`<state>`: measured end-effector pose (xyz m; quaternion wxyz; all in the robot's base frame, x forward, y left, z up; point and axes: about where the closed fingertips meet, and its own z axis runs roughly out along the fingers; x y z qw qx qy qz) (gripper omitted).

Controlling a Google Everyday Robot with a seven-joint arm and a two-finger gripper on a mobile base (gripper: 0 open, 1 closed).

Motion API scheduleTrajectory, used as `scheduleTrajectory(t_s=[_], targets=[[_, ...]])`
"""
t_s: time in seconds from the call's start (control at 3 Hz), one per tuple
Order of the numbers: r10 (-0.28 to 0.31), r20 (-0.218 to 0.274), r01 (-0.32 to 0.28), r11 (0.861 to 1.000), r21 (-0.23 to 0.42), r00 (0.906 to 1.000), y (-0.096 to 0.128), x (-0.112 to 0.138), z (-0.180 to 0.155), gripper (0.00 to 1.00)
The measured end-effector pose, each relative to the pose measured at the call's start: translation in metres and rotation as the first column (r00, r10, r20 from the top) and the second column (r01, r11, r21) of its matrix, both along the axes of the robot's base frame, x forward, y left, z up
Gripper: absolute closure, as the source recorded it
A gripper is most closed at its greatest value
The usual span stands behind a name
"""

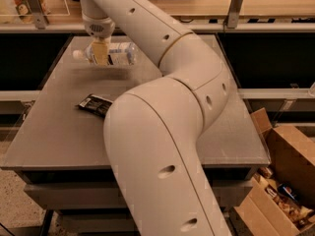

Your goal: Pick blue plastic bottle

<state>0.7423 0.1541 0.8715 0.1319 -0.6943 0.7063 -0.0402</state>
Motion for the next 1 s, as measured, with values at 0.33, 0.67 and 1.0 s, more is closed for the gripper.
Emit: scheduleTrajectory(t_s=[0.33,0.67,1.0], targets=[[0.035,0.047,-0.037,0.998,0.044,0.9983,-0.003,-0.003,0.032,1.00],[0.103,0.128,-0.113,0.991,0.076,0.9864,0.006,-0.007,0.071,1.00],[0.103,0.129,-0.113,0.991,0.077,0.9863,0.006,-0.007,0.070,1.00]])
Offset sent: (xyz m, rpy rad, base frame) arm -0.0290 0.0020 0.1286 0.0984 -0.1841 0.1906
